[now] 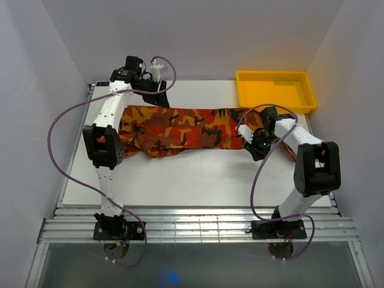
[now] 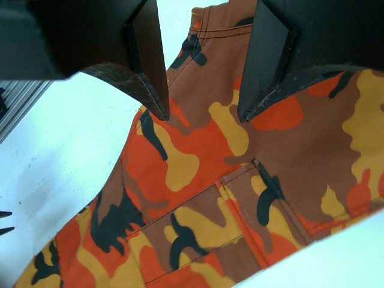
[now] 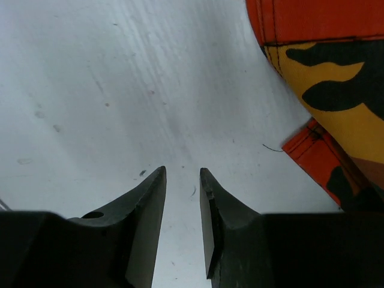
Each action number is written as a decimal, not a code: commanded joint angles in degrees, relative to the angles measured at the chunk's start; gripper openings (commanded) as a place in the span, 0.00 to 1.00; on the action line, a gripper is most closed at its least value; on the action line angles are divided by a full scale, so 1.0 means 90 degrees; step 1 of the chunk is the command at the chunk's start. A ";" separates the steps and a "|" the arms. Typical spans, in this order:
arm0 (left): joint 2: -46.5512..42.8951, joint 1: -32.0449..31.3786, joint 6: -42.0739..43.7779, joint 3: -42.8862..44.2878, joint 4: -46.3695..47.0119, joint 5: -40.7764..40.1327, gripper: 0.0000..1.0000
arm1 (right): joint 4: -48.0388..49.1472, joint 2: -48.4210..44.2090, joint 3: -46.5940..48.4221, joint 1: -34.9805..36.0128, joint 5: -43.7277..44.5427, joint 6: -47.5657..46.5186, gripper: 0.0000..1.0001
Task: Fold and stack the trousers
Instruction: Flatten the trousers out
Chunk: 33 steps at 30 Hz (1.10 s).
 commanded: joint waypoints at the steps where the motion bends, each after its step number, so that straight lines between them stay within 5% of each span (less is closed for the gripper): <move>1: -0.0355 0.0142 -0.0406 -0.0615 0.0227 -0.0057 0.60 | 0.0705 0.0289 0.0296 -0.0074 0.0557 0.0544 0.36; 8: -0.1254 0.0482 -0.0396 -0.2258 0.1058 -0.0634 0.61 | 0.1467 0.0710 0.0511 -0.0094 0.0957 0.0926 0.39; 20: -0.0825 0.2826 -0.0992 -0.2171 0.0834 -0.0536 0.61 | 0.1576 0.1326 0.0872 -0.0123 0.1299 0.0955 0.36; 33: -0.0552 0.3238 -0.0943 -0.2483 0.1303 -0.0927 0.61 | 0.1566 0.1247 0.0784 -0.0221 0.1270 0.1130 0.37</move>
